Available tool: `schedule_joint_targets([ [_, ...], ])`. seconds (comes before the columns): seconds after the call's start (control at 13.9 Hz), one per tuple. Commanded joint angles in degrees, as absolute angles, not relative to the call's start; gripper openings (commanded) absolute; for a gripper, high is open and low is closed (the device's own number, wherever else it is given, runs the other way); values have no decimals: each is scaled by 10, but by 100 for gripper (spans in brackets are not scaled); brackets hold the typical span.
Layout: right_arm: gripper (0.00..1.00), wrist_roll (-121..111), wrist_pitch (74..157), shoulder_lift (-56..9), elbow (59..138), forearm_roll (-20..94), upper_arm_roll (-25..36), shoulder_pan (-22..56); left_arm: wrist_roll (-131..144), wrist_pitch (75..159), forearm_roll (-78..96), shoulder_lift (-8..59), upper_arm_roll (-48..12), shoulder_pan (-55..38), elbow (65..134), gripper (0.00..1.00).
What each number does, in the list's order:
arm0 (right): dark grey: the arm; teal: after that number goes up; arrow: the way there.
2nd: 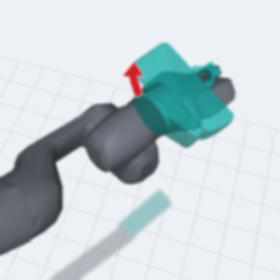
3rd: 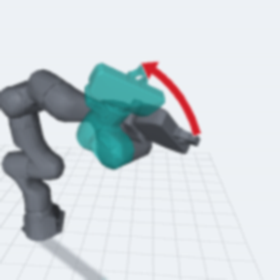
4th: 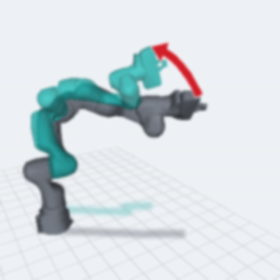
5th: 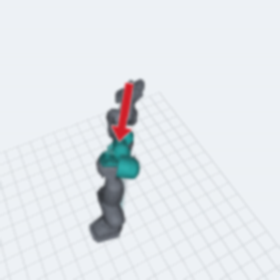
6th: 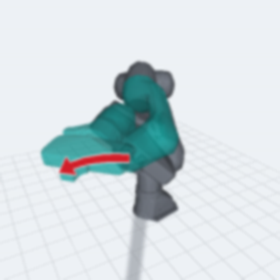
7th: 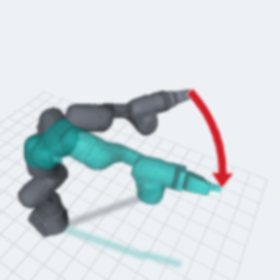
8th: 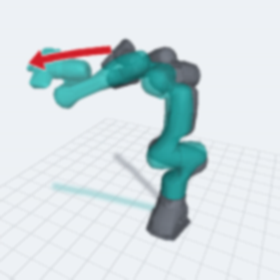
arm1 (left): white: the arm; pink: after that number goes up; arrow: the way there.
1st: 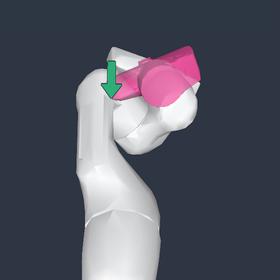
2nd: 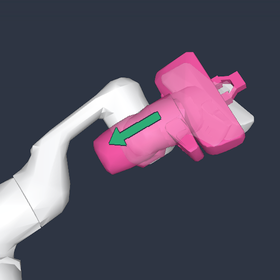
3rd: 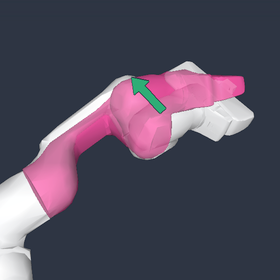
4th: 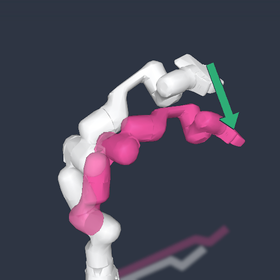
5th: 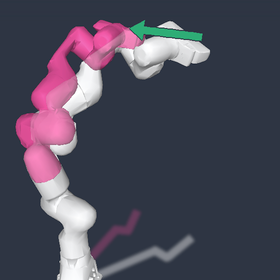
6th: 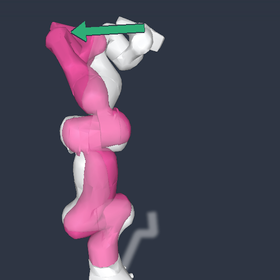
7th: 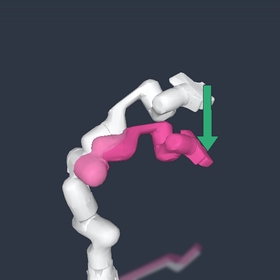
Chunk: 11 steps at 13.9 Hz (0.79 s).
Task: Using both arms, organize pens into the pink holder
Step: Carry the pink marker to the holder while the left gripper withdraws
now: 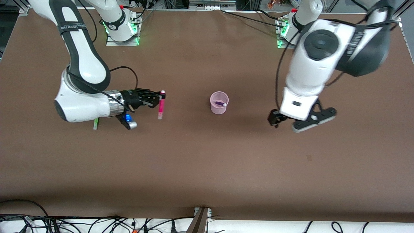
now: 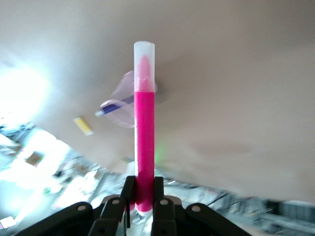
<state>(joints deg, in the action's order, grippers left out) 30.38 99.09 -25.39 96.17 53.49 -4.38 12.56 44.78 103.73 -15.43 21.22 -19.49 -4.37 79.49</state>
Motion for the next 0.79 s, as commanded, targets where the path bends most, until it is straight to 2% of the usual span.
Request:
schedule_joint_targets([
  [0.0, 12, 335, 1036, -266, 953, 632, -43, 176, 321, 1023, -105, 194, -203, 25, 800, 100],
  [0.36, 12, 325, 1171, -277, 992, 786, -43, 288, 137, 989, -65, 194, -203, 104, 799, 100],
  [0.58, 13, 317, 1252, -278, 1007, 814, -43, 343, 77, 972, -64, 193, -202, 136, 799, 100],
  [0.72, 13, 282, 1263, -277, 1029, 818, -43, 348, 55, 965, -61, 186, -197, 147, 804, 100],
])
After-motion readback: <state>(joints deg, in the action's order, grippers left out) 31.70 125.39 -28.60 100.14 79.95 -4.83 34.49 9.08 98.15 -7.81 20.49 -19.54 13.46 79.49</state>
